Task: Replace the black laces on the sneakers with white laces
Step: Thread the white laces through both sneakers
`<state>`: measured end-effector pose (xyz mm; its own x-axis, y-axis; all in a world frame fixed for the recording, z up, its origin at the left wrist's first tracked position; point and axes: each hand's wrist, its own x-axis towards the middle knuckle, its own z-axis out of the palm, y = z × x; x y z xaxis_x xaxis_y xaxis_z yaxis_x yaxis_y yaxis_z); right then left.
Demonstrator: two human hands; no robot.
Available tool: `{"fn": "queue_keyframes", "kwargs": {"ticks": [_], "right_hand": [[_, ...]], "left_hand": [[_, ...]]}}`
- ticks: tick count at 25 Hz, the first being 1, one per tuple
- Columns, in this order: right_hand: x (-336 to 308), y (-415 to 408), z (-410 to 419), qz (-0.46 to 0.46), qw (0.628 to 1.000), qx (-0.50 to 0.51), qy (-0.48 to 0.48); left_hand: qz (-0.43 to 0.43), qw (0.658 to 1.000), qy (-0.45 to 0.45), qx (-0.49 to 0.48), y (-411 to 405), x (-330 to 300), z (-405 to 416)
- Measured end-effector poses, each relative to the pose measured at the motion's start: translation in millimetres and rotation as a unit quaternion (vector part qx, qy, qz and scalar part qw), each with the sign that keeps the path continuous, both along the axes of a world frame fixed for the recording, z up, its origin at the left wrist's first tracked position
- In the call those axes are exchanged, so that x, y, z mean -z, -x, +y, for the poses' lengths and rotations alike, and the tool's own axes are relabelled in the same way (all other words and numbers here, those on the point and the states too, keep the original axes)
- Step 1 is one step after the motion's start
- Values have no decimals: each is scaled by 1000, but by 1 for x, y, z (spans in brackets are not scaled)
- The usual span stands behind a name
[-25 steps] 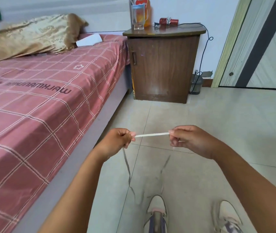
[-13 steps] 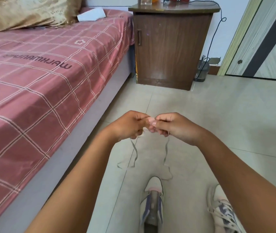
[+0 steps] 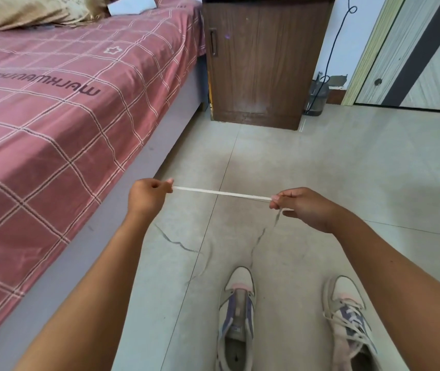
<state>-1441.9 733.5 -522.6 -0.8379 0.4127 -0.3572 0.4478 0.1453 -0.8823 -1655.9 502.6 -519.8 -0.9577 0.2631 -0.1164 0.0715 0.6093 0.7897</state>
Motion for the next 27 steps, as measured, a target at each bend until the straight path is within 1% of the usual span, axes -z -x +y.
{"fn": "queue_keyframes", "kwargs": {"ticks": [1,2,3,4,5,6,7,8,9,10,12,14,17,20,25,27], "right_hand": [[1,-2,4,0,1000,10,12],[2,-4,7,0,1000,18,23],[2,-6,8,1,999,23,33],[2,-6,7,3,999,20,42],[0,-3,2,3,999,3,45],[-2,1,-5,2,999,-27,40],[-6,6,-15,3,998,-59,31],[-10,12,-24,6,996,-86,21],[-13,17,-32,12,994,-105,13],[-17,21,-37,16,993,-118,9],[-20,21,-40,12,992,-124,13],[-17,15,-35,-3,993,-116,26],[-9,0,-23,-27,992,-108,62],[0,-11,-11,-40,988,-96,114],[11,-22,5,-72,982,-86,153],[16,-30,14,-78,979,-60,177]], "left_hand": [[16,999,37,-23,4,3,-3],[37,994,99,-36,7,5,-6],[62,985,159,-26,7,7,-8],[74,979,187,16,3,5,-5],[70,978,175,87,-5,3,2],[40,975,127,177,-15,0,12],[-16,963,72,261,-30,-5,24],[-83,943,30,321,-44,-11,35],[-139,921,12,364,-56,-15,44],[-175,904,9,390,-63,-17,50],[-187,892,19,412,-66,-16,53],[-171,901,33,399,-61,-15,49],[-113,933,53,337,-48,-14,39],[-67,956,69,277,-35,-10,25],[-9,976,93,195,-20,2,13],[4,984,90,156,-12,5,9]]}}
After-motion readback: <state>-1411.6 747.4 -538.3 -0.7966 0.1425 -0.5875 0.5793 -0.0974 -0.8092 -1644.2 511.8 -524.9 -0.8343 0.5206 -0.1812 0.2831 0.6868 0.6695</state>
